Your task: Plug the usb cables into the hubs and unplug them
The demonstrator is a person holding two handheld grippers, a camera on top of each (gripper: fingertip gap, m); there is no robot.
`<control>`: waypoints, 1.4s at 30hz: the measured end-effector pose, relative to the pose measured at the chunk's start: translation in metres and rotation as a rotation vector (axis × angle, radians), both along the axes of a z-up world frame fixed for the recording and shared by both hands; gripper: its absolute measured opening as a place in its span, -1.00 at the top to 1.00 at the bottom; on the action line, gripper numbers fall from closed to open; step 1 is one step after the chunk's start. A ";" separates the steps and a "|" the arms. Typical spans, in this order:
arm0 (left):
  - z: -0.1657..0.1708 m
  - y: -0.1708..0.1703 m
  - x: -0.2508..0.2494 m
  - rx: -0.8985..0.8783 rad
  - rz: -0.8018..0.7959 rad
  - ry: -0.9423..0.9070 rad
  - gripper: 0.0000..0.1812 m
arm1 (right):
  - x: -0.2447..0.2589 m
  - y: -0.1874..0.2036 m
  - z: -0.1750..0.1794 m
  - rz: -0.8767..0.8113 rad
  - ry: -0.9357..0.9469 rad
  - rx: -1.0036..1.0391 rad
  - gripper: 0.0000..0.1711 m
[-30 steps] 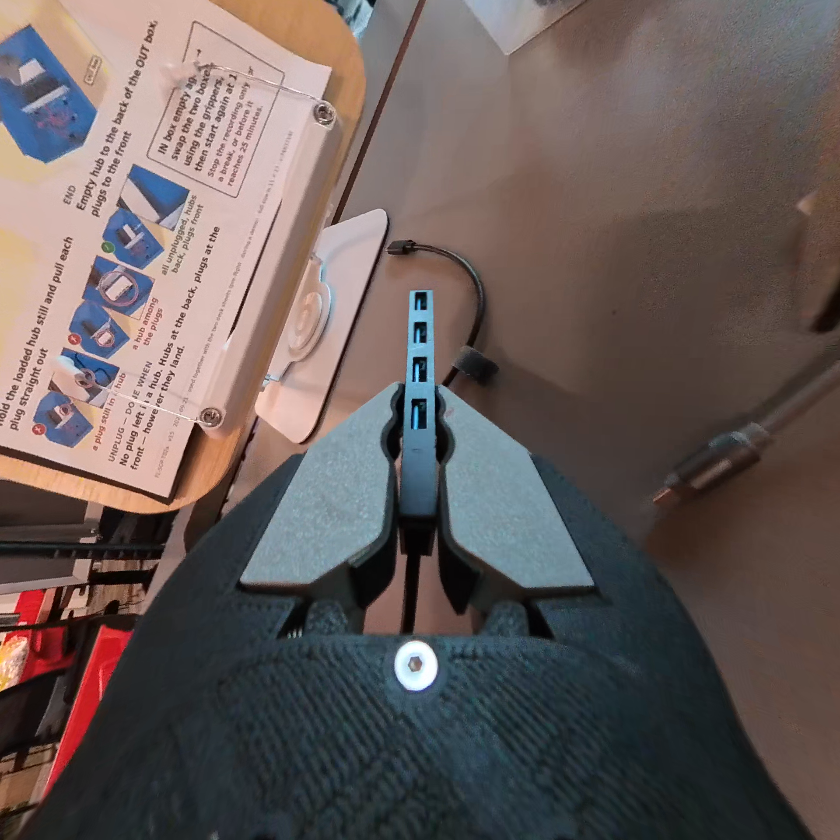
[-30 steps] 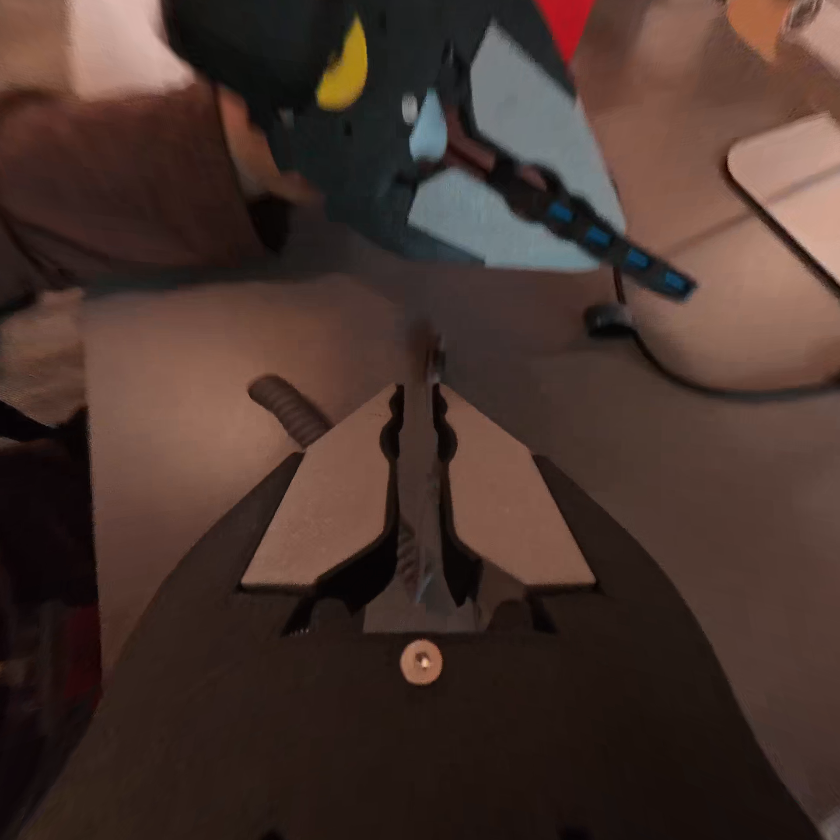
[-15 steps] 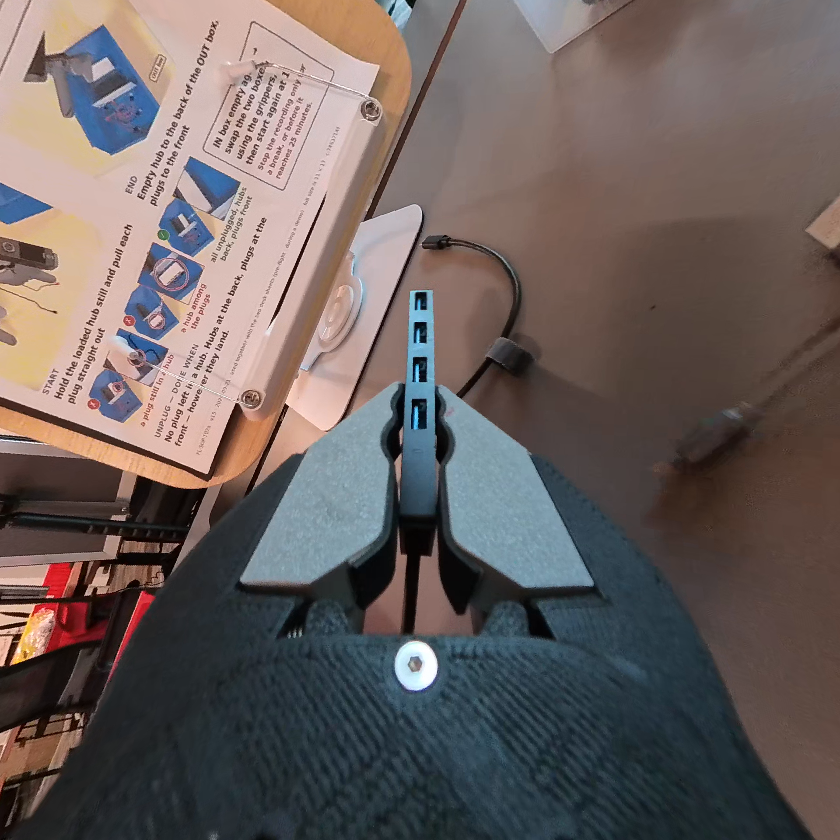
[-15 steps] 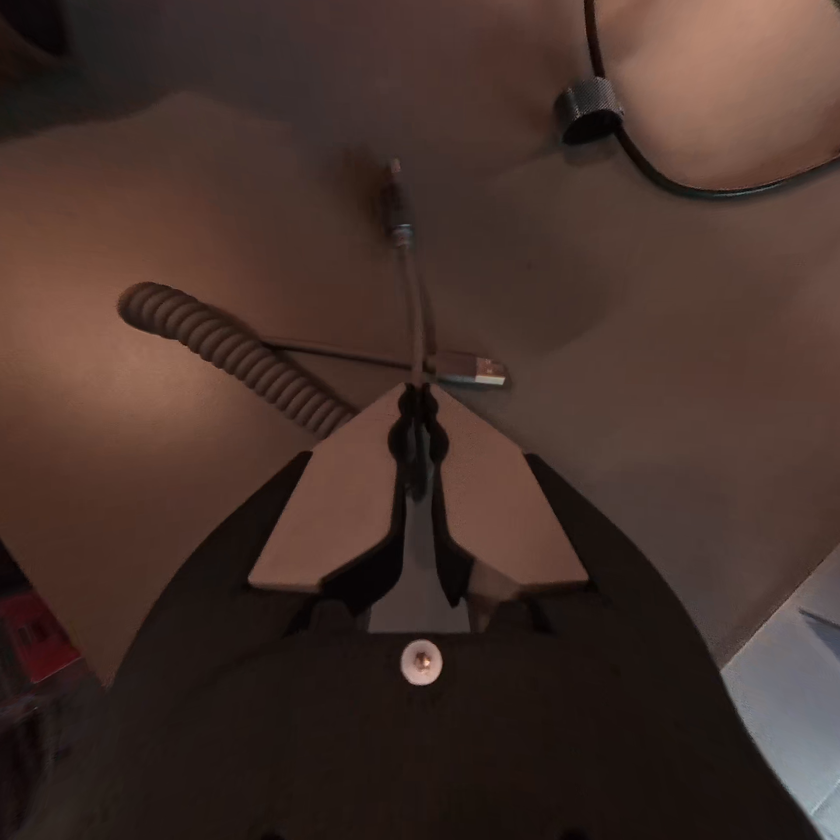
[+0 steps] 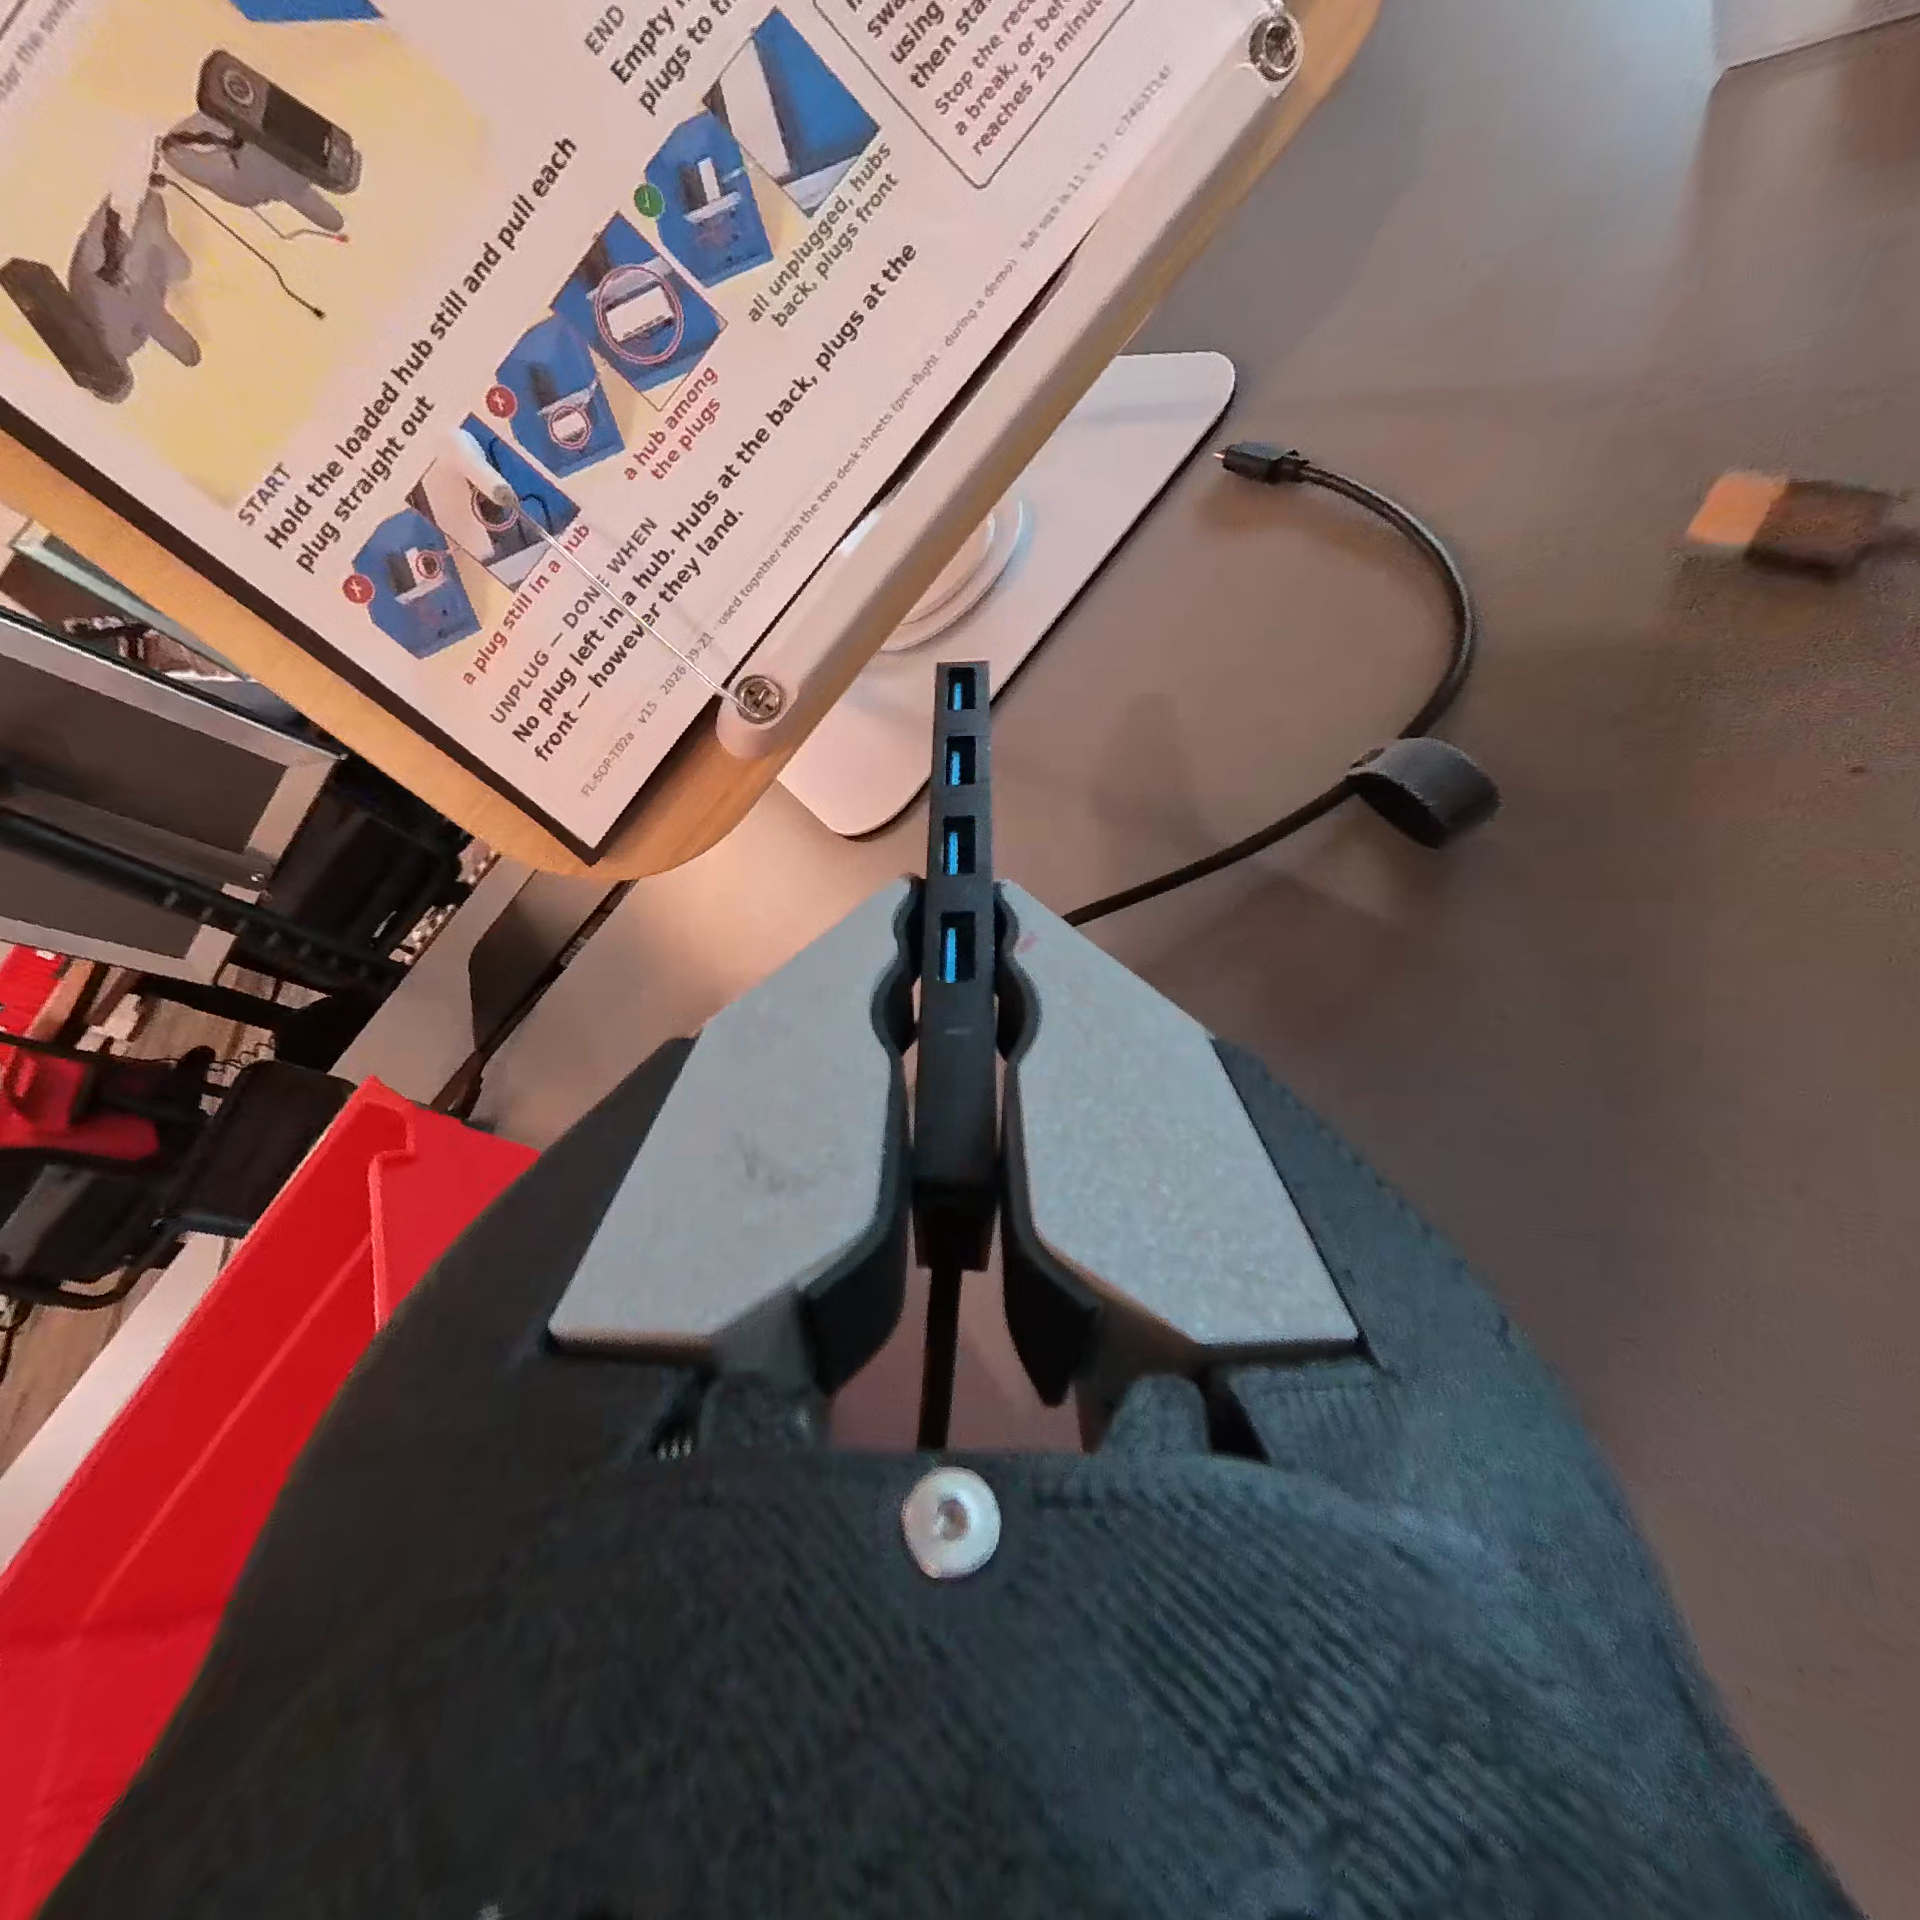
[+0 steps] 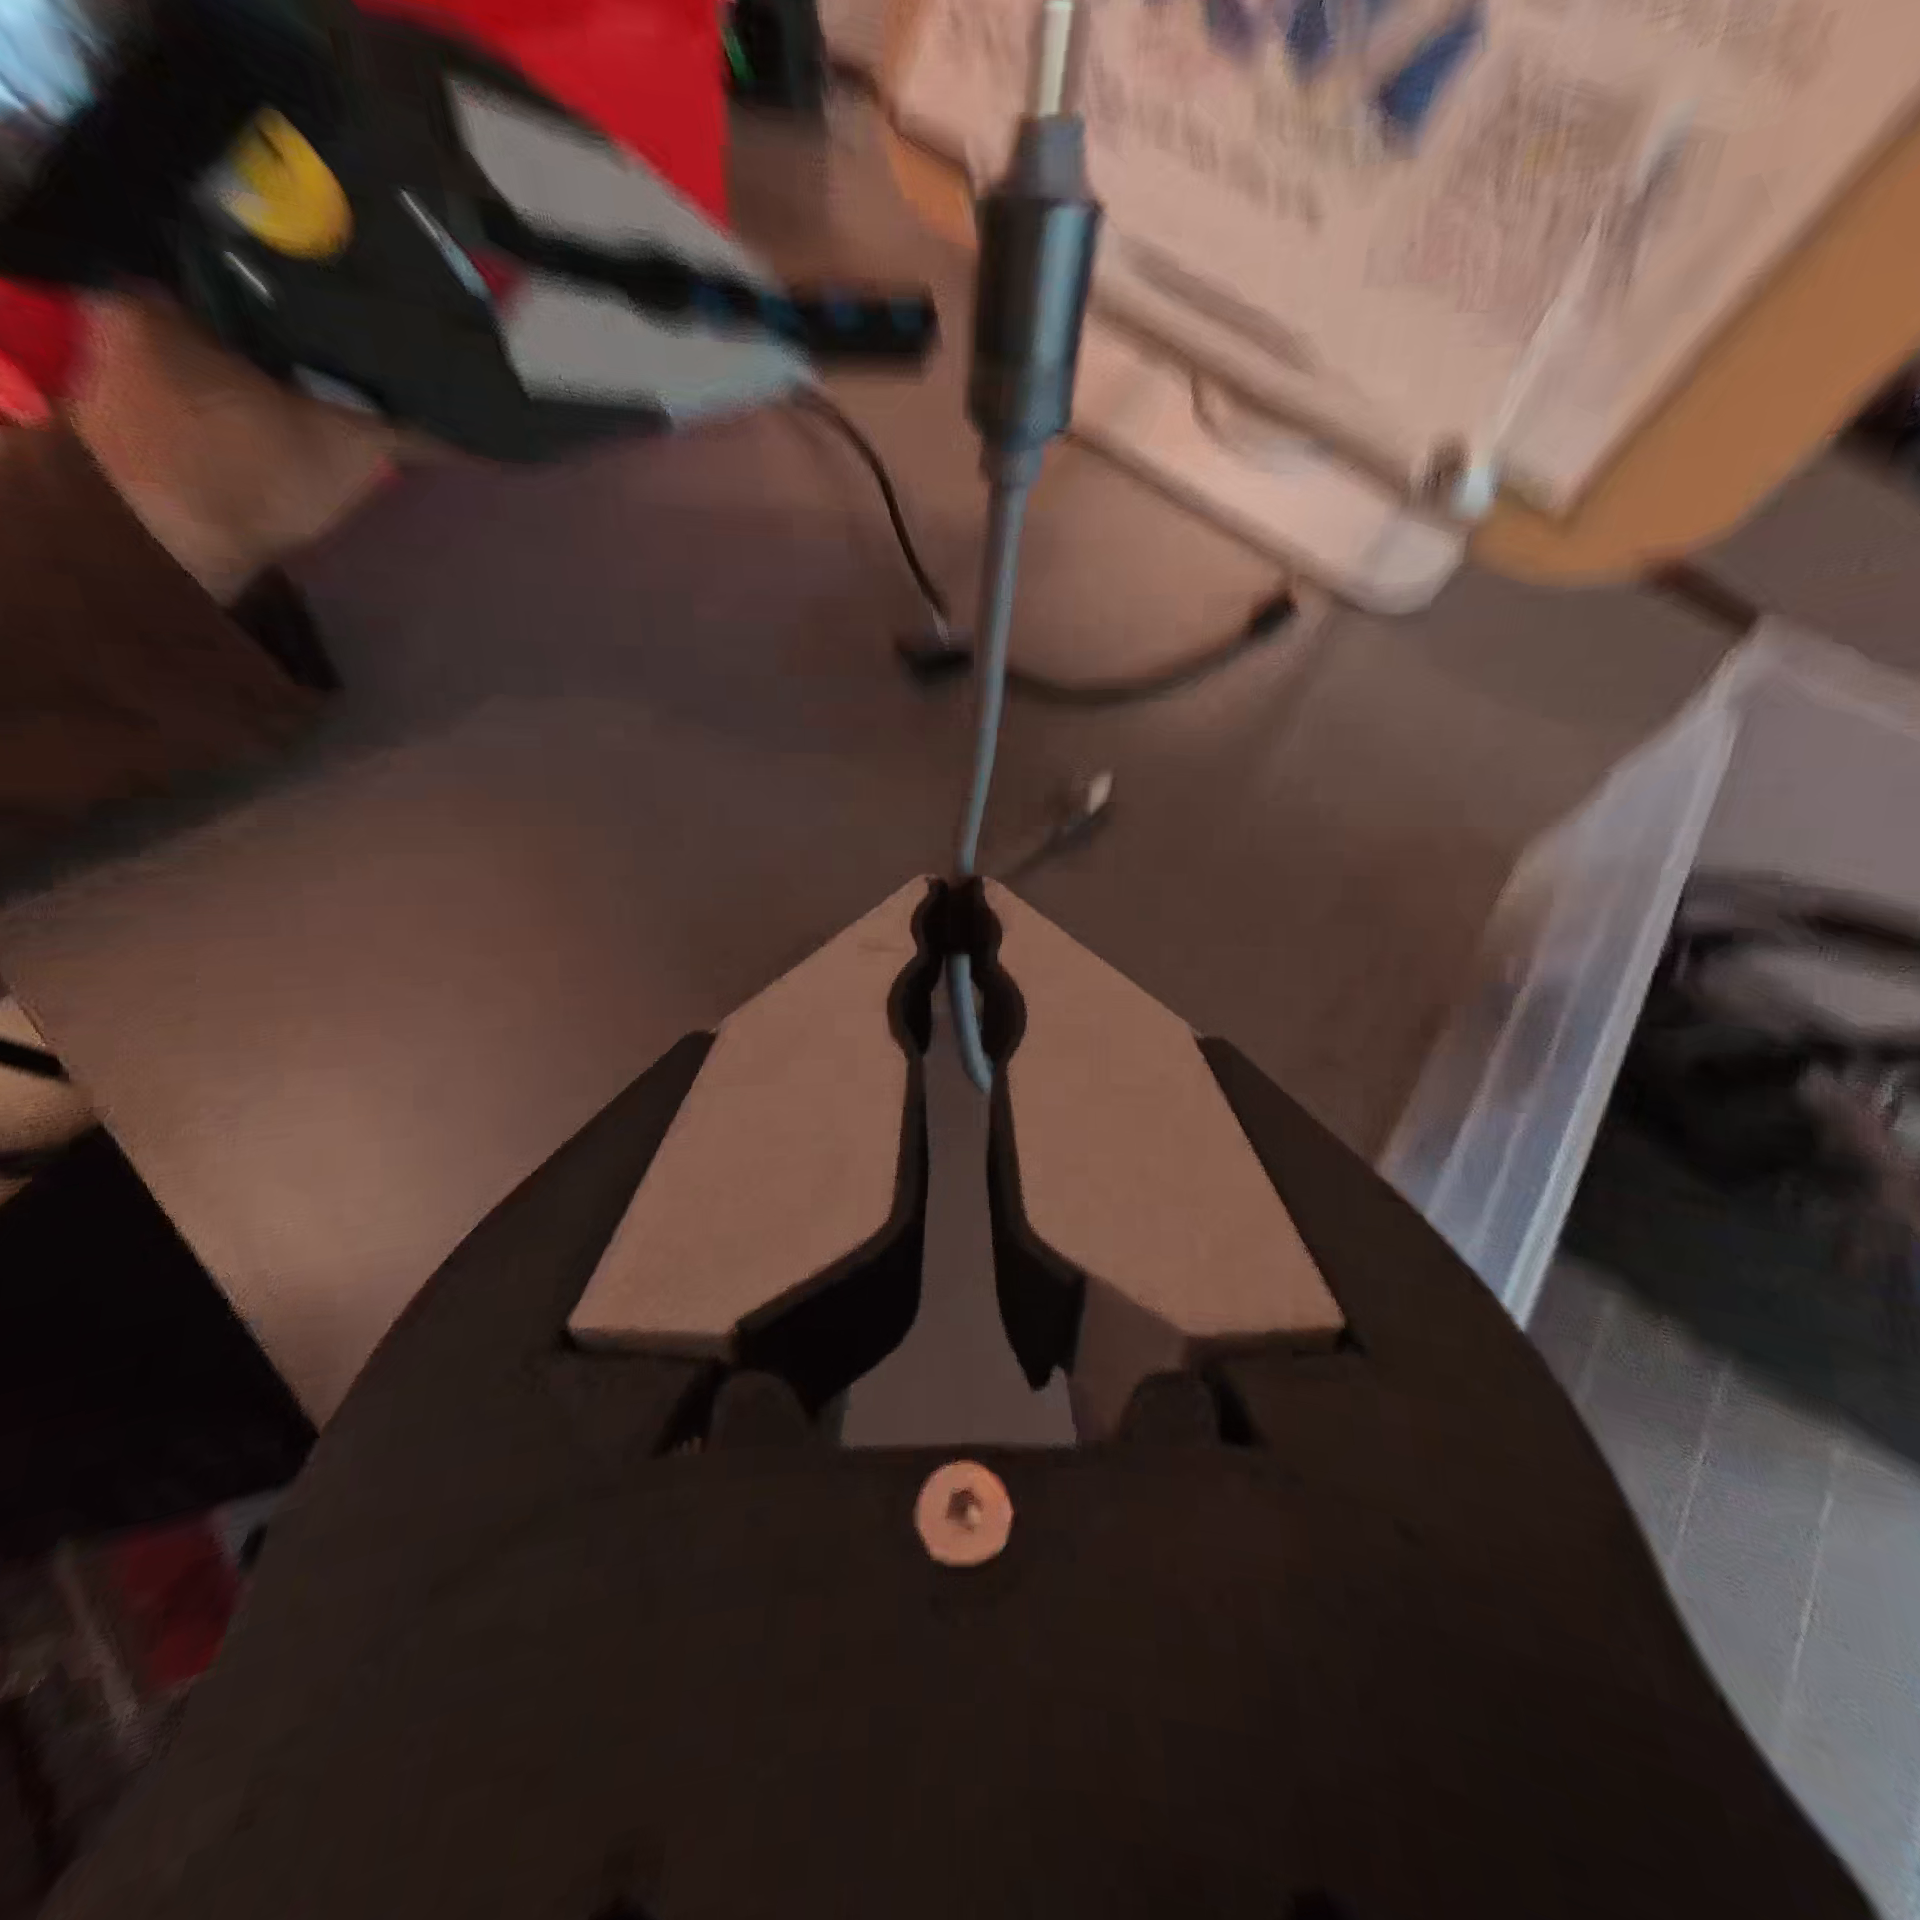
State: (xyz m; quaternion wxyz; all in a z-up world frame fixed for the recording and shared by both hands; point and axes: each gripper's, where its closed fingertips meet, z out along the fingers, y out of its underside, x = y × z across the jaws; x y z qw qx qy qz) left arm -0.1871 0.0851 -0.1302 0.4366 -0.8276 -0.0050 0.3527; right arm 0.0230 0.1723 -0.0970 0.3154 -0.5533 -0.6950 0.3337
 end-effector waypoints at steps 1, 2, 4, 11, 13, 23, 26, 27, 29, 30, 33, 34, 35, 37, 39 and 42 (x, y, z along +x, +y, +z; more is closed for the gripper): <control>0.001 0.000 0.001 -0.005 -0.003 0.011 0.91 | 0.011 0.010 -0.018 -0.047 -0.080 -0.009 0.95; 0.002 0.002 0.003 -0.005 -0.010 0.019 0.91 | 0.020 0.018 -0.031 -0.081 -0.134 -0.006 0.80; 0.001 0.005 0.006 -0.007 -0.026 0.020 0.91 | 0.027 0.028 -0.033 -0.134 -0.138 0.024 0.71; -0.007 0.008 0.011 -0.051 -0.048 0.039 0.91 | 0.005 0.025 -0.001 -0.176 -0.045 0.168 0.57; -0.008 0.007 0.011 -0.052 -0.048 0.041 0.91 | -0.009 0.025 -0.012 -0.174 -0.081 0.193 0.57; -0.007 0.006 0.009 -0.045 -0.047 0.025 0.91 | -0.050 0.069 -0.101 -0.335 -0.336 0.299 0.70; -0.010 0.007 0.009 -0.061 -0.050 0.032 0.91 | -0.069 0.060 -0.103 -0.302 -0.293 0.196 0.80; -0.011 0.007 0.009 -0.067 -0.054 0.035 0.91 | -0.077 0.054 -0.104 -0.263 -0.286 0.160 0.87; -0.014 0.008 0.009 -0.082 -0.062 0.045 0.91 | -0.090 0.031 -0.106 -0.128 -0.276 0.058 1.00; -0.016 0.008 0.009 -0.091 -0.066 0.049 0.91 | -0.092 0.020 -0.105 -0.061 -0.283 0.014 1.00; -0.019 0.008 0.007 -0.112 -0.069 0.068 0.91 | -0.093 0.001 -0.090 0.032 -0.247 -0.079 0.87; -0.020 0.009 0.008 -0.115 -0.073 0.074 0.90 | -0.093 -0.001 -0.082 0.039 -0.209 -0.089 0.87; -0.019 0.010 0.009 -0.116 -0.079 0.081 0.91 | -0.093 -0.001 -0.077 0.032 -0.181 -0.088 0.82; -0.019 0.012 0.011 -0.125 -0.092 0.103 0.91 | -0.091 0.005 -0.078 -0.006 -0.180 -0.056 0.68; -0.019 0.014 0.013 -0.127 -0.105 0.128 0.90 | -0.090 0.023 -0.092 -0.100 -0.242 0.031 0.59; -0.021 0.017 0.015 -0.122 -0.140 0.165 0.90 | -0.092 0.035 -0.108 -0.169 -0.276 0.053 0.65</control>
